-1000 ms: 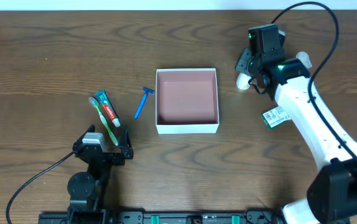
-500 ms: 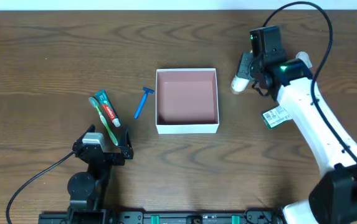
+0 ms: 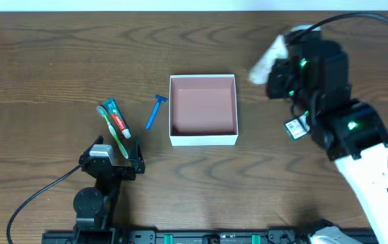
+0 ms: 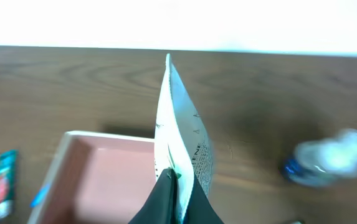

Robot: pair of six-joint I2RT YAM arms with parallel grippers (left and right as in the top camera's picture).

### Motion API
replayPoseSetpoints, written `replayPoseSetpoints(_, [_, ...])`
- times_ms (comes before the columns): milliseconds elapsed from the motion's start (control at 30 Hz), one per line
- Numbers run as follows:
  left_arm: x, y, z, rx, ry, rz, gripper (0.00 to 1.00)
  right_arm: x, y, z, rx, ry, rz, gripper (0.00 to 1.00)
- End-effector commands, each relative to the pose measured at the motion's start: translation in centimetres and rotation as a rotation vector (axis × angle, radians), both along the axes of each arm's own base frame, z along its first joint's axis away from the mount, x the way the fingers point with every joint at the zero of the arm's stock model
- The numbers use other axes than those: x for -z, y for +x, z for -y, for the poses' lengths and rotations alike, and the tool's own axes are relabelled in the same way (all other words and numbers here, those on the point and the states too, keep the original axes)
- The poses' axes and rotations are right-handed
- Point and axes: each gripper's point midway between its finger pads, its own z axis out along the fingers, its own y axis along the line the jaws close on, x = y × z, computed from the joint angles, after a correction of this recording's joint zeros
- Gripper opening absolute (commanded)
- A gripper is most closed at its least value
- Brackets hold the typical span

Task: Pack container
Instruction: 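Lift the Pantene tube and carry it over the box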

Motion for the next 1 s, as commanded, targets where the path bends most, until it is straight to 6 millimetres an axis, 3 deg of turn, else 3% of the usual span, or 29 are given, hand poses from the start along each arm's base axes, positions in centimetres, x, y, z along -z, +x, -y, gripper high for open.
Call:
replayPoseSetpoints(0, [1.7,-0.1,0.1,0.01,0.008,-0.052,0.98,-1.7,-1.7,-4.9,-0.171,0.002,0.06,0.01])
replayPoseSetpoints(167, [1.7,-0.1,0.1,0.009,0.007,-0.052,0.98,-0.8,-2.0,-9.6,-0.238,-0.03,0.084,0.01])
replayPoseSetpoints(333, [1.7,-0.1,0.1,0.01,0.008,-0.052,0.98,1.9,-1.3,-12.6,-0.275,-0.041,0.04,0.01])
replayPoseSetpoints(533, [1.7,-0.1,0.1,0.009,0.007,-0.052,0.98,5.7,0.2,-14.7,-0.27,-0.04,-0.032,0.01])
replayPoseSetpoints(967, [1.7,-0.1,0.1,0.009,0.007,-0.051,0.98,9.1,2.2,-17.6,-0.271,-0.006,-0.056,0.01])
